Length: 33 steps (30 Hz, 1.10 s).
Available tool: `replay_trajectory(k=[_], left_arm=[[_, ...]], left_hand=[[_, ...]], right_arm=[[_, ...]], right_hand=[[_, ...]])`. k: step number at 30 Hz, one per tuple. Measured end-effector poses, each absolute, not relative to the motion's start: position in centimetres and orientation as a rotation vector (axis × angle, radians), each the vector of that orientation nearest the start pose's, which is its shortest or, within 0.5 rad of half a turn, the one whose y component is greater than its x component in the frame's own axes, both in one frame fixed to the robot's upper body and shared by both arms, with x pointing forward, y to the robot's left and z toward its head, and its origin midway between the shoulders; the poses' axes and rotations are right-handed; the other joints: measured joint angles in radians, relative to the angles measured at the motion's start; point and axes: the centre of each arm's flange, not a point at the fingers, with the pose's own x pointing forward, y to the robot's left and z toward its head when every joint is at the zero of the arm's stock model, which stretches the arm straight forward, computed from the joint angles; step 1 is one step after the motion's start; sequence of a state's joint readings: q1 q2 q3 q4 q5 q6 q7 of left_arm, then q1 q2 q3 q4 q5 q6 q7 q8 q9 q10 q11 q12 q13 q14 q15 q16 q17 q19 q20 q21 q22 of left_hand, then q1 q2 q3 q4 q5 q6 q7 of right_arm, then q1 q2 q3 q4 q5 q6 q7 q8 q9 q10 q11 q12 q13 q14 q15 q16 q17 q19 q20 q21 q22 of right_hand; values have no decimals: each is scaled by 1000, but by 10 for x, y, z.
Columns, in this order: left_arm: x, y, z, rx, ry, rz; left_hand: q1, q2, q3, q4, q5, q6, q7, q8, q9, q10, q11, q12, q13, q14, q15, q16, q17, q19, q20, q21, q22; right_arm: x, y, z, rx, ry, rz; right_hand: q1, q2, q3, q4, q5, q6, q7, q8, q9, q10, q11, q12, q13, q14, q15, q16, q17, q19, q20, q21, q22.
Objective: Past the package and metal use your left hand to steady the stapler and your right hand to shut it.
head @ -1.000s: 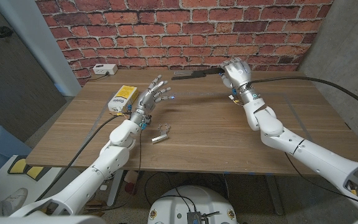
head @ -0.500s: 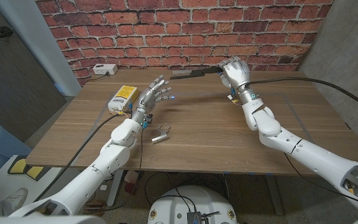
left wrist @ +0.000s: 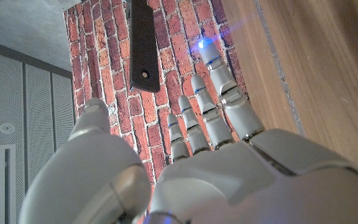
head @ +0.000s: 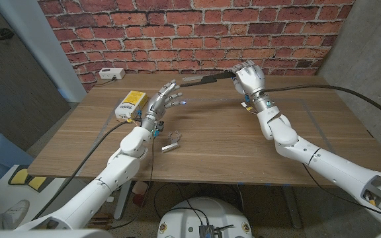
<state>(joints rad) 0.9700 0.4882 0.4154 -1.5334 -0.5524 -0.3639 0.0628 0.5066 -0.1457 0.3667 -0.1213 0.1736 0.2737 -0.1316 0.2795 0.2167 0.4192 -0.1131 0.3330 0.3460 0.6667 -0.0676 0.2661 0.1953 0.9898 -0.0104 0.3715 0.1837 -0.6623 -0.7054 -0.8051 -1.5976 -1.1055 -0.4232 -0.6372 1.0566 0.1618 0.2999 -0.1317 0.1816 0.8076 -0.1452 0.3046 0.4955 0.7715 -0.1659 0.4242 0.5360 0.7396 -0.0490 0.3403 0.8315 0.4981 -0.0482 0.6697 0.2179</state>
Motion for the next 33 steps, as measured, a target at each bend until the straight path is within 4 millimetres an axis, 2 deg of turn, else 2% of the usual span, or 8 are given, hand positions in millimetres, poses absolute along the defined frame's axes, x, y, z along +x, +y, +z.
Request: replay_trajectory(k=[7,11,18,27,33], left_arm=[[597,214,-34,-42,-711,-285],[597,213,-34,-44,-710,-282],[595,210,-34,-46,-708,-282],[595,207,-33,-36,-697,-285],[595,205,-33,-21,-691,-300]], left_hand=[[-10,-3,-9,1,2,28,25,14,9,26,2,9,7,20,2,-4,0,0,0,0,1],[-16,3,-9,1,4,23,-14,14,9,76,4,27,14,48,-2,-4,0,6,-6,0,5],[-16,3,-9,1,8,41,-31,14,9,131,-5,42,23,86,-14,1,0,20,-20,0,5],[-18,16,-9,1,8,61,-28,14,6,154,-3,49,28,88,-12,1,0,22,-18,0,5],[-18,16,-9,1,8,113,-6,35,6,186,-10,58,36,104,-14,1,0,23,-20,-7,5]], right_arm=[[582,-194,45,-1701,-1162,-753],[583,-194,44,-1702,-1169,-753],[583,-193,43,-1702,-1183,-751],[583,-190,43,-1697,-1198,-750],[582,-188,43,-1698,-1207,-746]], right_hand=[[-4,4,0,0,-1,-4,-4,-8,0,-15,3,0,2,-5,-5,-5,-1,-13,2,0,0],[-4,4,0,0,-2,-4,-4,-9,-1,-18,0,-5,4,-5,-5,-8,-1,-18,-3,1,0],[-4,4,0,0,-3,-4,-4,-13,-2,-18,0,-7,5,-5,-5,-12,4,-23,2,8,0],[-7,7,0,0,3,-4,-4,-15,-2,-18,0,-8,5,-5,-5,-14,9,-23,2,16,0],[-7,7,0,0,2,-4,-4,-19,-1,-18,0,-8,4,-11,-11,-16,9,-34,2,20,1]])
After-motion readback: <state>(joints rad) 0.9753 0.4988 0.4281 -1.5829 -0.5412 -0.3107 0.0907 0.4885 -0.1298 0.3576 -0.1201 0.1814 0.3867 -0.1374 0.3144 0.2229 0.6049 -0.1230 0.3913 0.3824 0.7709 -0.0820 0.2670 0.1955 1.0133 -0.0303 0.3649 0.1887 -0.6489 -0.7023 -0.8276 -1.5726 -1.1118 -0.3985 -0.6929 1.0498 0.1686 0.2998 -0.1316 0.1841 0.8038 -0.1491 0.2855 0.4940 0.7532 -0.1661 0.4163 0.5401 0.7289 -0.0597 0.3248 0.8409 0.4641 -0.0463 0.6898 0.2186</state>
